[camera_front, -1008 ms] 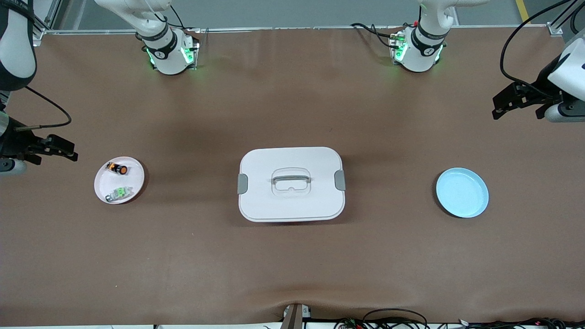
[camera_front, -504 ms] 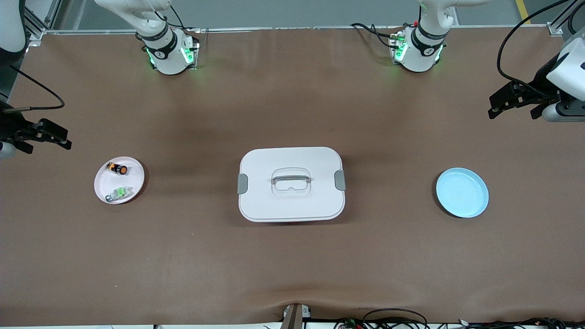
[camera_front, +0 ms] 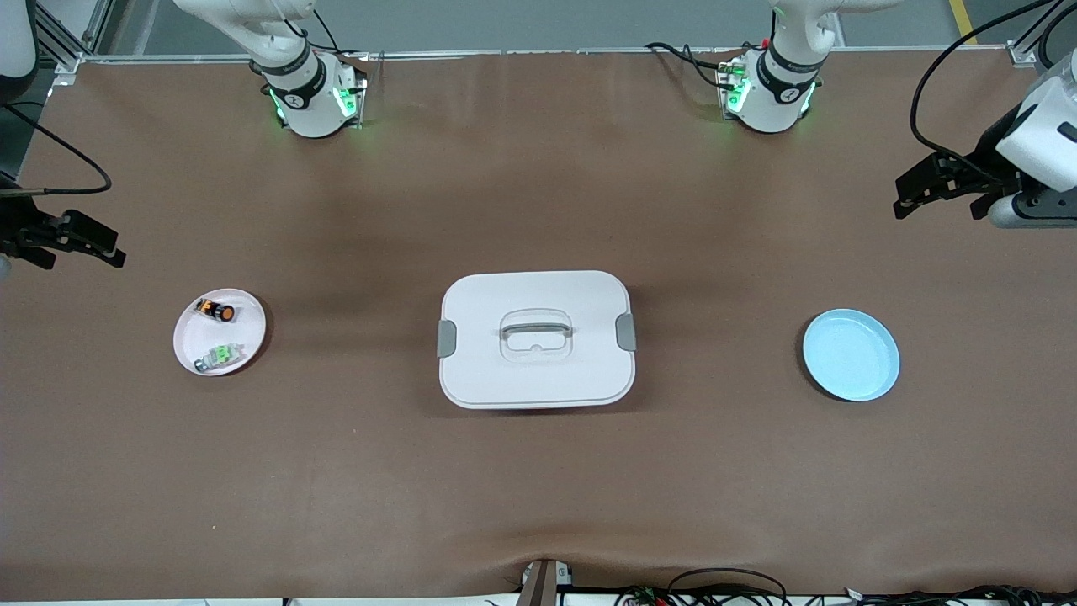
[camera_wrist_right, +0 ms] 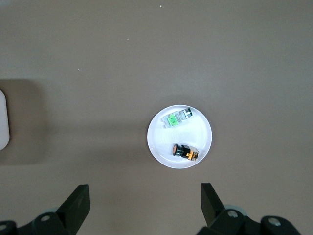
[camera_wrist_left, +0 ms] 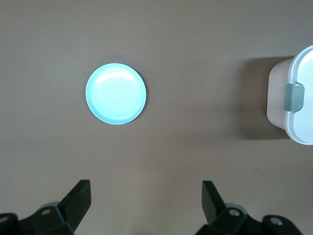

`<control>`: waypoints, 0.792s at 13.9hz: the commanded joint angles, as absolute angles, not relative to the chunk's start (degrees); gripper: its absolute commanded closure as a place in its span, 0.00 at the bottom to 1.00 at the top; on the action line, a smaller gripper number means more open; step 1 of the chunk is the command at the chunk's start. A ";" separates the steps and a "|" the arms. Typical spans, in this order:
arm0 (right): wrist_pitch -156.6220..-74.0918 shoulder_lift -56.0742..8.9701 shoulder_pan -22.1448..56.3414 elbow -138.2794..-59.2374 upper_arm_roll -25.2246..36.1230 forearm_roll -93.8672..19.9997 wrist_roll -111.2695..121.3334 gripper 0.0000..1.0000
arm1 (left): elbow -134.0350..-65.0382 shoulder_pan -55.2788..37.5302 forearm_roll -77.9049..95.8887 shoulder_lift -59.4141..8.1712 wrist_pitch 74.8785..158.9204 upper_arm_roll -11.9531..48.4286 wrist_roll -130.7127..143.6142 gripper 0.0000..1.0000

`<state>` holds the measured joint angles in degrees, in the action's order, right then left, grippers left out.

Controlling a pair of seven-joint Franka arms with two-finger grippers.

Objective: Transfer orange switch to right arm and place

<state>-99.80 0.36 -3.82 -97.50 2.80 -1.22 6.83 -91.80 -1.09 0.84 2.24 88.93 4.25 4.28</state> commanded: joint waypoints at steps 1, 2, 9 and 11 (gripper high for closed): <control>-99.14 1.23 -3.87 -95.98 2.81 -1.76 5.89 0.00 | -93.16 -0.44 1.50 3.78 88.42 5.18 2.90 0.00; -99.58 1.23 -3.87 -95.89 2.81 -1.76 5.98 0.00 | -93.16 -0.44 1.41 3.78 88.33 5.19 2.90 0.00; -100.02 0.79 -3.96 -93.87 2.90 -1.41 6.06 0.00 | -93.08 -0.18 1.41 3.78 88.33 5.19 2.90 0.00; -99.41 0.62 -4.04 -92.64 2.90 -1.49 6.41 0.00 | -93.16 -0.18 1.32 3.78 88.33 5.19 2.90 0.00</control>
